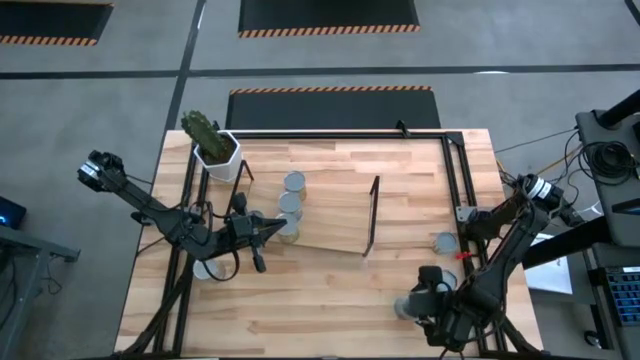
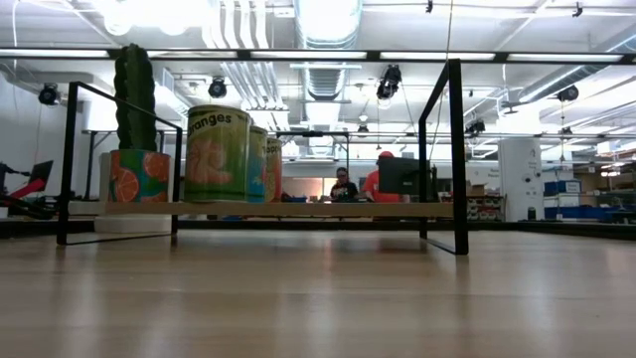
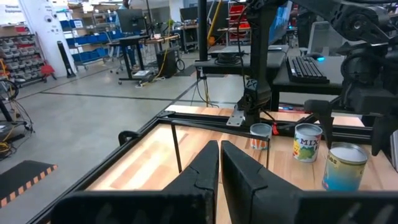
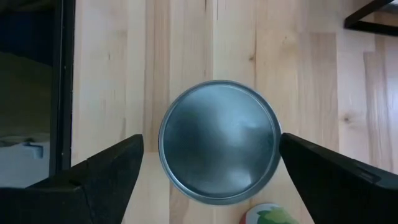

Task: Pick and place cans onto a shelf
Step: Put the canned cherries on the shelf

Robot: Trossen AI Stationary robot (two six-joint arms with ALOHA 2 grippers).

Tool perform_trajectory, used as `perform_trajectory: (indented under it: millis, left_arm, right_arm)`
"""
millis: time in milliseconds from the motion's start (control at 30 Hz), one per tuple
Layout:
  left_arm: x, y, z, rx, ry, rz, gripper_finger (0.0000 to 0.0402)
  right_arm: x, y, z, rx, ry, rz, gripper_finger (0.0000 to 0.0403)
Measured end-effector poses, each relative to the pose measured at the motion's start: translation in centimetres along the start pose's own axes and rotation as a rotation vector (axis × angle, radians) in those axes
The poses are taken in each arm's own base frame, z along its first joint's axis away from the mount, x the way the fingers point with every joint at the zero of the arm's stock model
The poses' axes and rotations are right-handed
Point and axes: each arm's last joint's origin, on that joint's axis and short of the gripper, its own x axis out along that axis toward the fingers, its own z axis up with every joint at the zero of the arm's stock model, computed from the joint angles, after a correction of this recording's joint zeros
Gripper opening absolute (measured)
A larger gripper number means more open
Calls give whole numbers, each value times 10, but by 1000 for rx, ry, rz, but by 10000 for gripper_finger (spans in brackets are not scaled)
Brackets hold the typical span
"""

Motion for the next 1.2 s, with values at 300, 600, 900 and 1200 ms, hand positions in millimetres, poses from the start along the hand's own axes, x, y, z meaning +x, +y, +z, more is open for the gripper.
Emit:
perform_trajectory:
  millis: [300, 600, 900, 1200]
  left_arm:
    - [0, 0, 0, 1, 1, 0, 0]
    - [0, 0, 0, 1, 1, 0, 0]
    - [0, 0, 0, 1, 1, 0, 0]
    - [0, 0, 0, 1, 1, 0, 0]
  right_arm:
    - [-11, -2, 2, 5, 12, -22, 368]
    - [-8, -3, 0, 20, 21, -33, 368]
    - [1, -3, -4, 33, 60, -38, 368]
    - [9, -2, -5, 29, 13, -25, 359]
